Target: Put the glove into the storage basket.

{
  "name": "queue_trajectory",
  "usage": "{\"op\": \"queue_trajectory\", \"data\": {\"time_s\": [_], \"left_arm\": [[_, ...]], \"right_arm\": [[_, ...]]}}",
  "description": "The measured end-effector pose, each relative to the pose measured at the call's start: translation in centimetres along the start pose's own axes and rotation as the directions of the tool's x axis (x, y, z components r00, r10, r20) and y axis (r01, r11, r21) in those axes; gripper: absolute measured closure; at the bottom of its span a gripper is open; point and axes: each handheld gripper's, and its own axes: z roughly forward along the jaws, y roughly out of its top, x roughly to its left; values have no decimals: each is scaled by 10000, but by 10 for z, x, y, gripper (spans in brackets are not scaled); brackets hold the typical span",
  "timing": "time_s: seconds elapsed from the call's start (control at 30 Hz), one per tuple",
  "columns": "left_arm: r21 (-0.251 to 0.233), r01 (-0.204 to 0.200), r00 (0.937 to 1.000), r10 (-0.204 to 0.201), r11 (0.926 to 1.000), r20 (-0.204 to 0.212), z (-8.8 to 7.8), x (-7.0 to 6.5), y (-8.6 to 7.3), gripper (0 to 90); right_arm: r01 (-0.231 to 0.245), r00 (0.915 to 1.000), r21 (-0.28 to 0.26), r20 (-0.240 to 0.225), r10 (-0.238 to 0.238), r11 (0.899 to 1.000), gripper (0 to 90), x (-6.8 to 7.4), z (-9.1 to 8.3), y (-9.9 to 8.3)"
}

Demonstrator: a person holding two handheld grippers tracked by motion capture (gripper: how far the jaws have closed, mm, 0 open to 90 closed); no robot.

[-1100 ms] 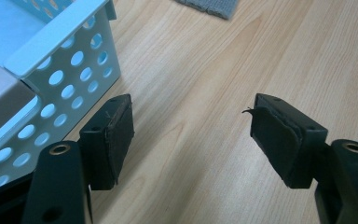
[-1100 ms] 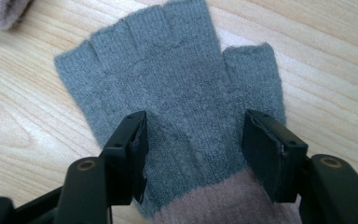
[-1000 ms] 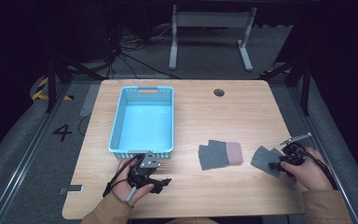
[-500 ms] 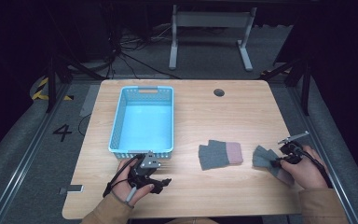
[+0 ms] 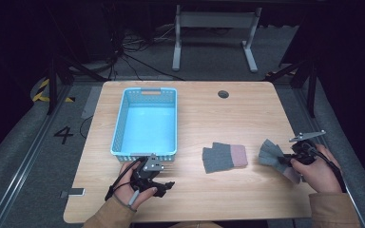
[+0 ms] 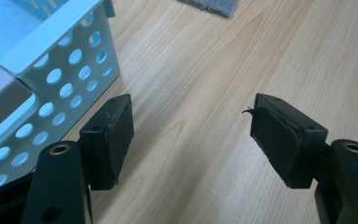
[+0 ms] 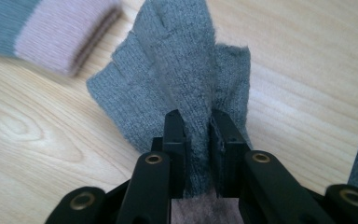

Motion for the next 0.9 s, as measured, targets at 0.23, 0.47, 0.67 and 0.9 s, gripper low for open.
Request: {"op": "queue_trajectory", "data": {"time_s": [0.23, 0.47, 0.67, 0.9], "left_arm": [[0, 35, 10000, -35, 10000, -15, 0, 0, -1, 310], [-5, 22, 10000, -22, 10000, -35, -1, 0, -1, 310], [-15, 43, 10000, -44, 10000, -81, -1, 0, -1, 310], [23, 15, 10000, -15, 10000, -94, -1, 0, -1, 309]], "right_arm": [[339, 9994, -536, -21, -340, 9980, 785, 8, -14, 7], [574, 9983, -830, -64, -581, 9949, 784, 14, -23, 11], [747, 9970, -996, -111, -761, 9922, 783, 17, -27, 14], [1099, 9921, -1304, -455, -1167, 9854, 781, 25, -32, 23]]}}
